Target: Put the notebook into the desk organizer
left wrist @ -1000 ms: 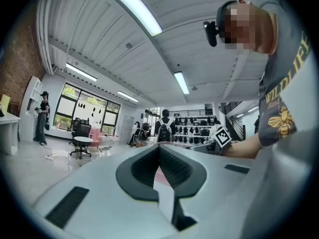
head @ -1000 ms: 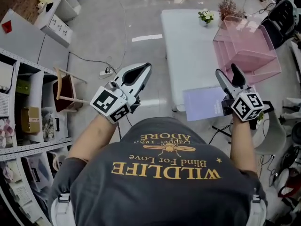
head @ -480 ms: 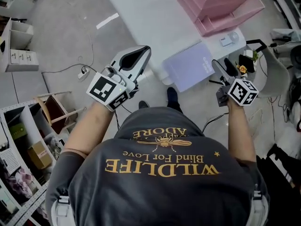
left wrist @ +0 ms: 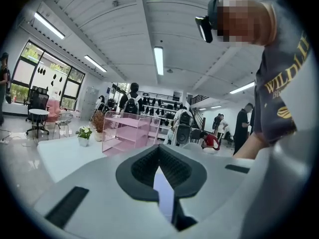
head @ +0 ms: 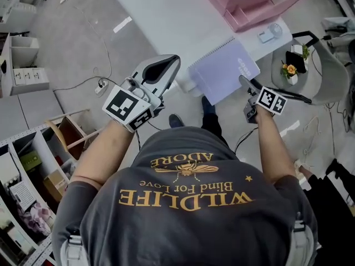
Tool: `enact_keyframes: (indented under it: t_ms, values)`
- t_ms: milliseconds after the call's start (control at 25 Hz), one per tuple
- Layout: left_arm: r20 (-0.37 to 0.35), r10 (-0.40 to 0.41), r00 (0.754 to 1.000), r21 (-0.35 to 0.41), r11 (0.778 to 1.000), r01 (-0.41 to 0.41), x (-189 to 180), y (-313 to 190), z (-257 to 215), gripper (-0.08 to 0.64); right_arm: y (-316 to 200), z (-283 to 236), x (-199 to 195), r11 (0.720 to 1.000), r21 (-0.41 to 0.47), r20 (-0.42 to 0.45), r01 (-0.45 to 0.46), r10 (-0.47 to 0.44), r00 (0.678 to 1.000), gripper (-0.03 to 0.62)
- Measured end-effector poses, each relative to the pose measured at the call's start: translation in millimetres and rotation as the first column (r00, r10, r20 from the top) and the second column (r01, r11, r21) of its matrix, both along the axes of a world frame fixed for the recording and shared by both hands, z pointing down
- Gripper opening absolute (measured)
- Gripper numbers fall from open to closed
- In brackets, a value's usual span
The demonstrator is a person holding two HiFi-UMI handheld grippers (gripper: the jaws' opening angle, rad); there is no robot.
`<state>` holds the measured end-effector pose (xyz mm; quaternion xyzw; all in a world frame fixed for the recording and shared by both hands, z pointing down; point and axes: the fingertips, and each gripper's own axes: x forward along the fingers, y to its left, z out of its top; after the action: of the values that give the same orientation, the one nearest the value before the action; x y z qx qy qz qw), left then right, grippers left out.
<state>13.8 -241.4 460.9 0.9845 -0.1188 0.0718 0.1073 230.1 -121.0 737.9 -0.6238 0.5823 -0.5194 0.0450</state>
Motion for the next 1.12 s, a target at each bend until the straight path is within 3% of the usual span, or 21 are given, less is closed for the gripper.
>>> enact_keyframes:
  t_ms: [240, 520, 640, 840, 1120]
  values:
    - [0.027, -0.027, 0.999, -0.010, 1.000, 0.027, -9.6, -4.6, 6.7, 0.002, -9.6, 23.9, -9.3, 0.999, 0.003, 0.171, -0.050, 0.048, 0.984, 0.341]
    - [0.025, -0.024, 0.999, -0.009, 1.000, 0.024, -6.8, -7.5, 4.6, 0.002, -15.3, 6.3, -13.0, 0.999, 0.032, 0.168, -0.036, 0.030, 0.985, 0.102]
    - [0.010, -0.017, 1.000, 0.000, 1.000, 0.017, -8.9, -6.8, -2.2, 0.002, -13.2, -7.9, -15.8, 0.999, 0.022, 0.165, -0.042, 0.038, 0.986, 0.047]
    - [-0.036, -0.021, 0.999, 0.026, 0.999, 0.022, -23.1, -12.5, -21.3, 0.002, -16.9, -52.7, -17.4, 0.995, 0.069, 0.202, -0.072, 0.056, 0.978, 0.031]
    - [-0.057, -0.014, 0.998, 0.095, 0.995, 0.020, -54.2, -31.3, -51.4, 0.002, -36.7, -156.0, -20.9, 0.977, 0.195, 0.170, -0.084, 0.051, 0.984, 0.031]
